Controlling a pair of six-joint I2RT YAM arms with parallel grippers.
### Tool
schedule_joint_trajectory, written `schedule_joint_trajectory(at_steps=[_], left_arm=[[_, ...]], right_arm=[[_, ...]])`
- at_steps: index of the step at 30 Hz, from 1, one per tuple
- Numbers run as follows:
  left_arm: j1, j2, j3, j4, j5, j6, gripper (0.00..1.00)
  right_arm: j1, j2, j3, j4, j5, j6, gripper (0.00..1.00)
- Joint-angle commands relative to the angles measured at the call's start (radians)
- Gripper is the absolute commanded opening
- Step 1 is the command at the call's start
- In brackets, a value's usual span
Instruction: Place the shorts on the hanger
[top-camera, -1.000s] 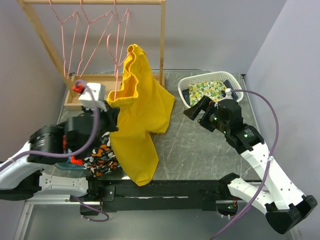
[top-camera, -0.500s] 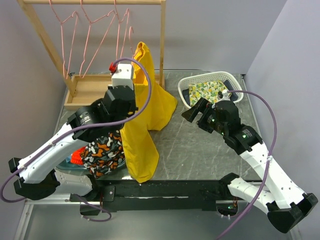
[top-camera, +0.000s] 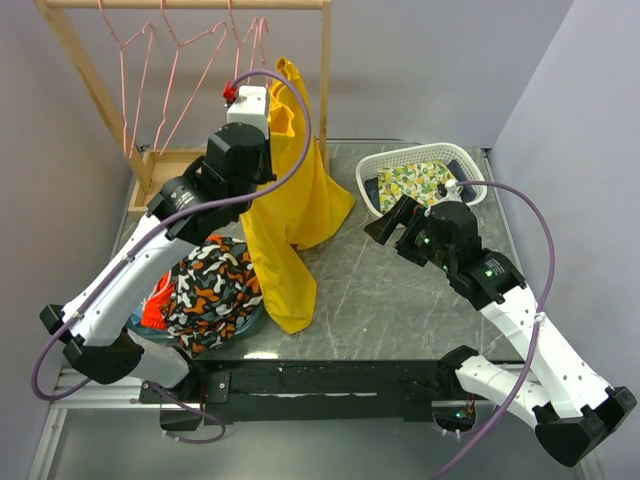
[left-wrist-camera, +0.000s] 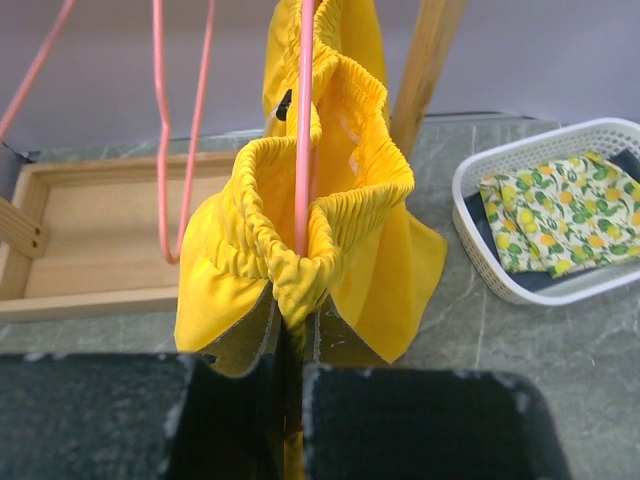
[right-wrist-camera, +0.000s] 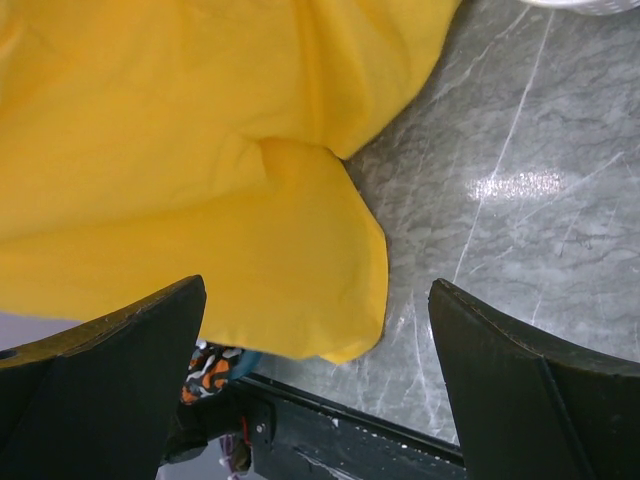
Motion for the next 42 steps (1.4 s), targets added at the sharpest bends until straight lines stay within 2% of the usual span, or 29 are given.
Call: schedule_joint_trajectory(at_steps=[1,18,30,42], left_arm=[[0.051,0.004,0.116,0.162,0.018,0.086,0.01],[0.111,0.182,0.334,0.2,0.082,0.155,0.01],[0.137,0.272,0.402,0.236,0.138,0.177,0.01],[0.175,0.311,0.397,0.236,0.196,0.151,0.01]], right_arm=[[0.008,-0.021,0.008,0.04,0.016,0.001,1.0],[0.009,-0.04,-0.001,0.054,0.016,0.025,1.0],[0.007,-0.075,-0.024,0.057,0.042,0.05,1.0],[0.009,-0.112,-0.078,0.071,0.044,0.074,1.0]])
